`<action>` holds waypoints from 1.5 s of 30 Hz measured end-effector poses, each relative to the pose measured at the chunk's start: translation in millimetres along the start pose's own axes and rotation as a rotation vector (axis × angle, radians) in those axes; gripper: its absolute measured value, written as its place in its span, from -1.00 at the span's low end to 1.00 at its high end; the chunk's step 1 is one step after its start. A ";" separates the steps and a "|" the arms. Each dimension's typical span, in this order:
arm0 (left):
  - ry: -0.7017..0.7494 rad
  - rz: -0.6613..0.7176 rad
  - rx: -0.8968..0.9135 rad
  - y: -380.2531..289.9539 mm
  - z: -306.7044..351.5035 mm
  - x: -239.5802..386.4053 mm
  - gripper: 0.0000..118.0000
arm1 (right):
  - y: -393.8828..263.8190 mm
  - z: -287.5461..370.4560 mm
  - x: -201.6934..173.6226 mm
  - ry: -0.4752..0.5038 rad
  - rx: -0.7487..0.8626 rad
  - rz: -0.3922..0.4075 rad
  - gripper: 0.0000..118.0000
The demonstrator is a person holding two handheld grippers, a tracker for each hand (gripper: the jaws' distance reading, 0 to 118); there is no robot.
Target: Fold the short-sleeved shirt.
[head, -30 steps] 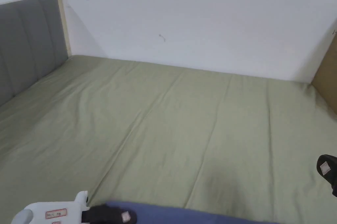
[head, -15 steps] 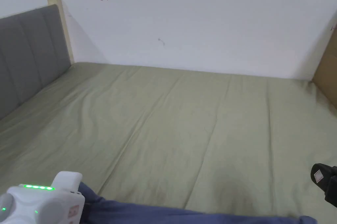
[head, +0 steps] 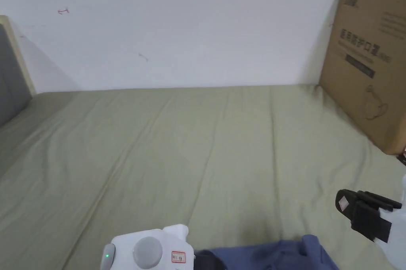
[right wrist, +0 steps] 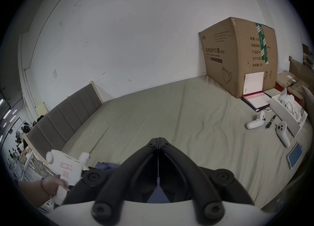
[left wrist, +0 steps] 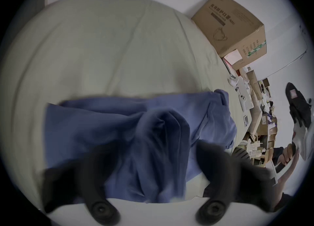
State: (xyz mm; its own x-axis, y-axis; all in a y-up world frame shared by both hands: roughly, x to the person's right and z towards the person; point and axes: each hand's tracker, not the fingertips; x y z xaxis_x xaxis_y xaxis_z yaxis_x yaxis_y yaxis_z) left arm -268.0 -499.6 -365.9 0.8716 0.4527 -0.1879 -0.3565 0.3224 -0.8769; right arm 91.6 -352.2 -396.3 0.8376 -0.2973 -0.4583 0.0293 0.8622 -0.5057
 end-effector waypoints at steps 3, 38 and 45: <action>-0.076 0.052 0.037 -1.3 7.3 2.2 0.94 | 0.8 8.1 10.0 -0.028 0.009 -0.018 -1.00; -0.481 0.072 0.276 -20.0 105.4 -57.9 -0.91 | 9.1 11.0 -18.9 0.042 -0.062 0.096 -1.00; -0.436 0.257 0.265 -24.6 139.8 -184.0 0.98 | 9.3 2.3 -19.9 0.038 -0.076 0.030 -1.00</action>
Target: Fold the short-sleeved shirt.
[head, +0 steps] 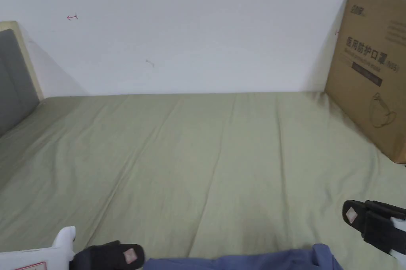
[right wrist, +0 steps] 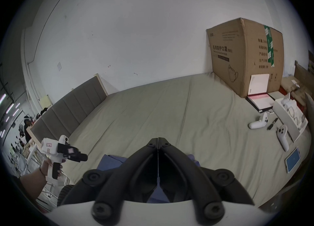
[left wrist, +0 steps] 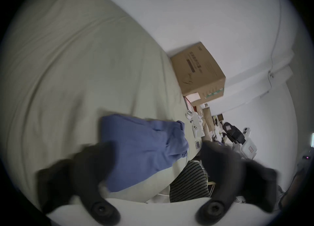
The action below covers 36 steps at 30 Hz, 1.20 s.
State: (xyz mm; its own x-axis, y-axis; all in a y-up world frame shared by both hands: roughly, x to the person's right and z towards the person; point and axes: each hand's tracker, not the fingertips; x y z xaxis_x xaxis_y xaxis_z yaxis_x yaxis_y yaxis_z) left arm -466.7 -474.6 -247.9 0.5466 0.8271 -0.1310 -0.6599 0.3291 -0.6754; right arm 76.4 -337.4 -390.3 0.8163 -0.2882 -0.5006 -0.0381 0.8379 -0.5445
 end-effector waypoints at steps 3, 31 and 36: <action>-0.003 0.079 0.001 2.2 10.6 -37.1 1.00 | 1.3 -3.1 -2.7 -0.038 -0.005 0.013 -1.00; 0.127 -0.028 -0.051 -24.4 -93.9 -22.3 -0.86 | 3.3 -18.1 -12.7 0.000 -0.058 0.031 -1.00; 0.687 -0.364 0.107 -24.5 -38.1 72.6 -0.86 | -4.1 -17.0 -6.6 -0.006 -0.058 0.039 -1.00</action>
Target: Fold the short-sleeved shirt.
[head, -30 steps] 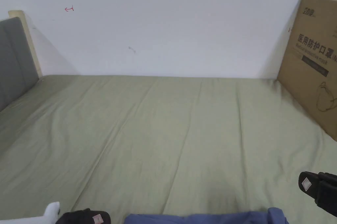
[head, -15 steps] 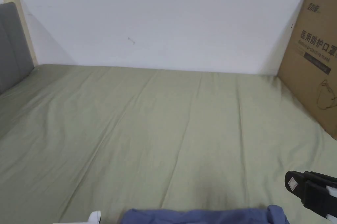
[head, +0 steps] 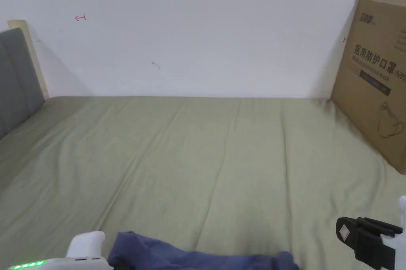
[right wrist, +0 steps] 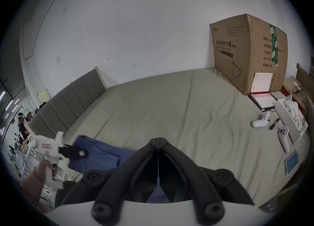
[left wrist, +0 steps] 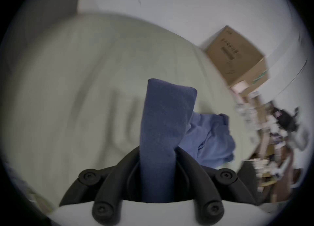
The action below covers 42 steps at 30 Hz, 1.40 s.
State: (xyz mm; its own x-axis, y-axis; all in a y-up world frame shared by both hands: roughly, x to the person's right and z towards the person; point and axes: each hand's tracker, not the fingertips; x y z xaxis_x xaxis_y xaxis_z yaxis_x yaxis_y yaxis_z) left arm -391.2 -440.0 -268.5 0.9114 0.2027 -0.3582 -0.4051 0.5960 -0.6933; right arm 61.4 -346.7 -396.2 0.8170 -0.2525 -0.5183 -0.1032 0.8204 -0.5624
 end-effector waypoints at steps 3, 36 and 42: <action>-0.030 -0.002 0.011 2.2 23.0 20.3 -0.86 | -4.7 -1.0 3.1 0.005 -0.002 0.000 -1.00; -0.536 -0.143 -0.098 -1.7 -33.0 211.8 -0.97 | -14.6 15.2 49.9 -0.013 0.032 -0.127 -1.00; -0.482 -0.198 -0.289 -28.7 -91.2 251.2 -0.97 | -14.8 12.6 51.9 0.006 0.026 -0.146 -1.00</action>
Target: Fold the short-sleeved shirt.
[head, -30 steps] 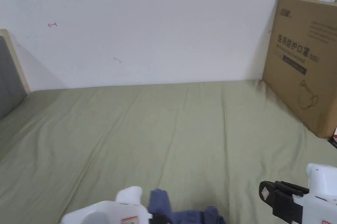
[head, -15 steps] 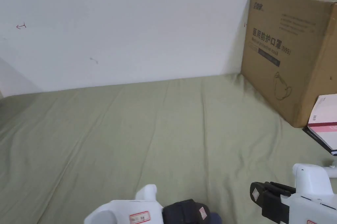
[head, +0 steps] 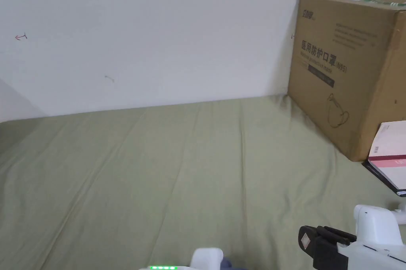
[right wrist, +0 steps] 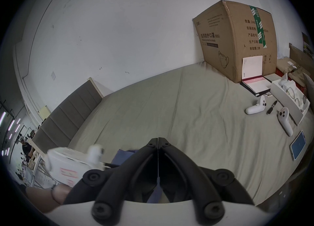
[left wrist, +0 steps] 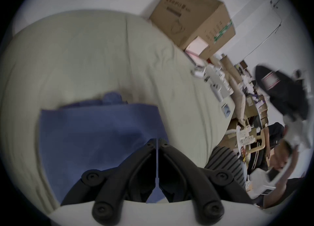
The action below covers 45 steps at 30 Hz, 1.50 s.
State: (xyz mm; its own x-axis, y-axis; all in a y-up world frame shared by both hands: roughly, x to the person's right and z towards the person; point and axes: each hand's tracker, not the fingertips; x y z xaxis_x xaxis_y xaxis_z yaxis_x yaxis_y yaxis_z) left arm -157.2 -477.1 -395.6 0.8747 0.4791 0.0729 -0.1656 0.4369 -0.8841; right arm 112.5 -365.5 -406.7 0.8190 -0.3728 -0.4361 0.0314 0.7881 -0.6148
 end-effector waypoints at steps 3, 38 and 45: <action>0.017 0.052 -0.073 -6.1 -34.8 -5.4 -0.97 | 1.2 -2.0 -0.6 -0.005 -0.005 0.015 -1.00; 0.692 -0.241 1.201 -12.8 257.7 30.7 -0.98 | 29.3 29.3 -82.5 -0.232 0.595 0.277 -1.00; 0.684 -0.238 1.165 -24.0 235.9 11.9 -0.98 | 28.2 37.4 -69.8 -0.283 0.603 0.264 -1.00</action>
State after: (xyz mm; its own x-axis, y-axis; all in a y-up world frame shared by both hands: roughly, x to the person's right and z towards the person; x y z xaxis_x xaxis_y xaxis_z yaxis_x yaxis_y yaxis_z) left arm -250.3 -302.3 -264.6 0.9273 -0.0161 -0.3741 0.0329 0.9987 0.0386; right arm 77.6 -299.0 -369.0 0.9577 -0.0557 -0.2824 0.0563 0.9984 -0.0061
